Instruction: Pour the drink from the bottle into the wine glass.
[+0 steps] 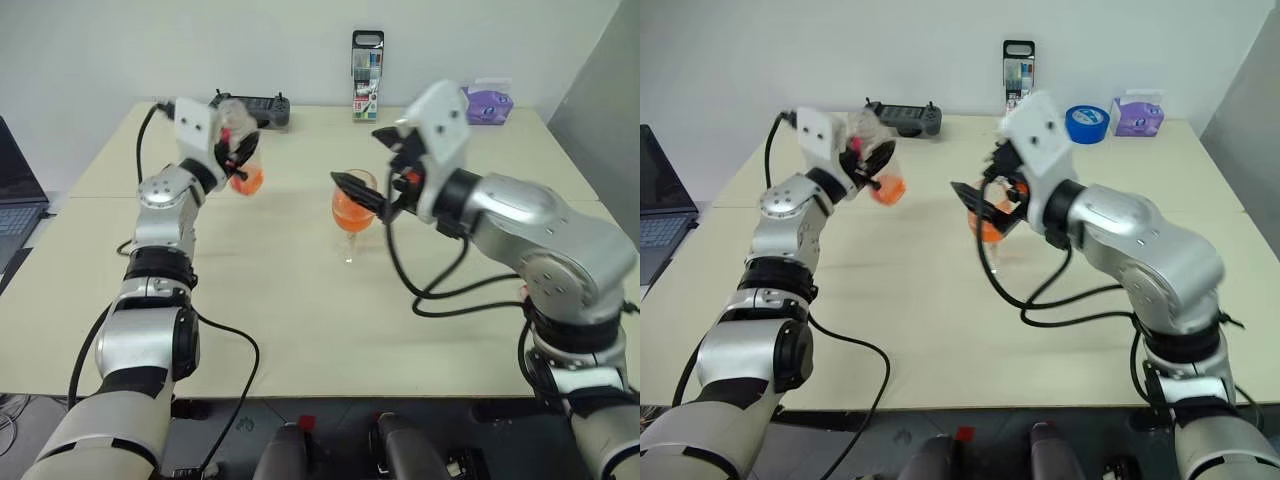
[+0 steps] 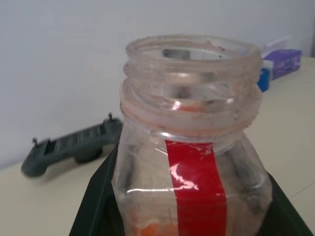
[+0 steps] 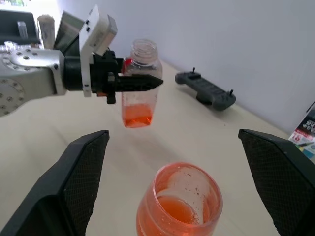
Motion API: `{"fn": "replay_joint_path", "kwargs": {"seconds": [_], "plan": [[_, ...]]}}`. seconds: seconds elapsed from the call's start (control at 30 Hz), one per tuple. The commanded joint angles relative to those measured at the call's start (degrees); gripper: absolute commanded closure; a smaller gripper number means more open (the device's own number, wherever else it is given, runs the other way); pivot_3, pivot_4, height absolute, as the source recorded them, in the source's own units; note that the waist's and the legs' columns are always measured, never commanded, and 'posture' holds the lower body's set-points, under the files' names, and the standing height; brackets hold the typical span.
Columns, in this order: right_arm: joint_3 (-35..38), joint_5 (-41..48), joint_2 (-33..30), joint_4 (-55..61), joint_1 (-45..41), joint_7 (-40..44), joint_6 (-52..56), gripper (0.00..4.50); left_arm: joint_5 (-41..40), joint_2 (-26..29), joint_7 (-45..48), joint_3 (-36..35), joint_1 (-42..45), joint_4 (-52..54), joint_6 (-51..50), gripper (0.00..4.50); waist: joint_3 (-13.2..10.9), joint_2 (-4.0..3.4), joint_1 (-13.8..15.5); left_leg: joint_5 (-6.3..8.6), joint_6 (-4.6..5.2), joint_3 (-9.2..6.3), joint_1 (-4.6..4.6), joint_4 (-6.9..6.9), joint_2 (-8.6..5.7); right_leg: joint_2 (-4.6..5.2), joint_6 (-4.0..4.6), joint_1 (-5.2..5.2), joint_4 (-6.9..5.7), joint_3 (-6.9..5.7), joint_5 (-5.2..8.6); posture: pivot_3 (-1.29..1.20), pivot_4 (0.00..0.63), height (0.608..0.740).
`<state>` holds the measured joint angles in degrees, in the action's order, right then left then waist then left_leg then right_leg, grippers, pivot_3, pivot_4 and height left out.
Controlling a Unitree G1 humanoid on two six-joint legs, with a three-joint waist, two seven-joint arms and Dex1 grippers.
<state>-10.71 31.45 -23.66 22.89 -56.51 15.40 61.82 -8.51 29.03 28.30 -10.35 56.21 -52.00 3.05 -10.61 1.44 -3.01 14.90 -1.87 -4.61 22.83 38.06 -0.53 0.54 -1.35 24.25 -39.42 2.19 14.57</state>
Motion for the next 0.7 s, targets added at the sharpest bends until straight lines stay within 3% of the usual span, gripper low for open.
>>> {"fn": "replay_joint_path", "kwargs": {"seconds": [0.03,0.23,0.7], "plan": [[-0.7,-0.9,3.3,-5.0,-5.2,2.6,-1.0,0.0,-2.8,-0.9,-4.9,-3.5,-1.6,6.5,-3.8,2.79,0.0,0.0,0.1,0.0,0.0,-0.01,0.03,0.0,0.02,0.0,0.0,0.05,-0.02,-0.01,0.0,0.0,0.15,0.74],[-2.9,-4.3,5.8,-10.9,-8.5,5.7,-2.8,0.0,-2.5,-1.5,-9.4,-5.0,-4.3,6.7,-4.8,2.79,0.1,0.13,0.9,-0.01,-0.01,-0.01,0.12,0.02,-0.03,0.2,0.01,0.14,-0.06,-0.04,-0.01,0.0,0.15,0.74],[-3.3,-7.8,5.6,-12.1,-9.6,11.7,-3.5,0.0,-0.7,-3.2,-12.6,-4.1,-5.6,2.1,-1.4,2.79,0.1,0.13,1.1,0.0,-0.01,0.02,0.07,0.0,-0.06,0.28,0.01,0.14,-0.08,-0.04,-0.01,0.0,0.15,0.74]]}}
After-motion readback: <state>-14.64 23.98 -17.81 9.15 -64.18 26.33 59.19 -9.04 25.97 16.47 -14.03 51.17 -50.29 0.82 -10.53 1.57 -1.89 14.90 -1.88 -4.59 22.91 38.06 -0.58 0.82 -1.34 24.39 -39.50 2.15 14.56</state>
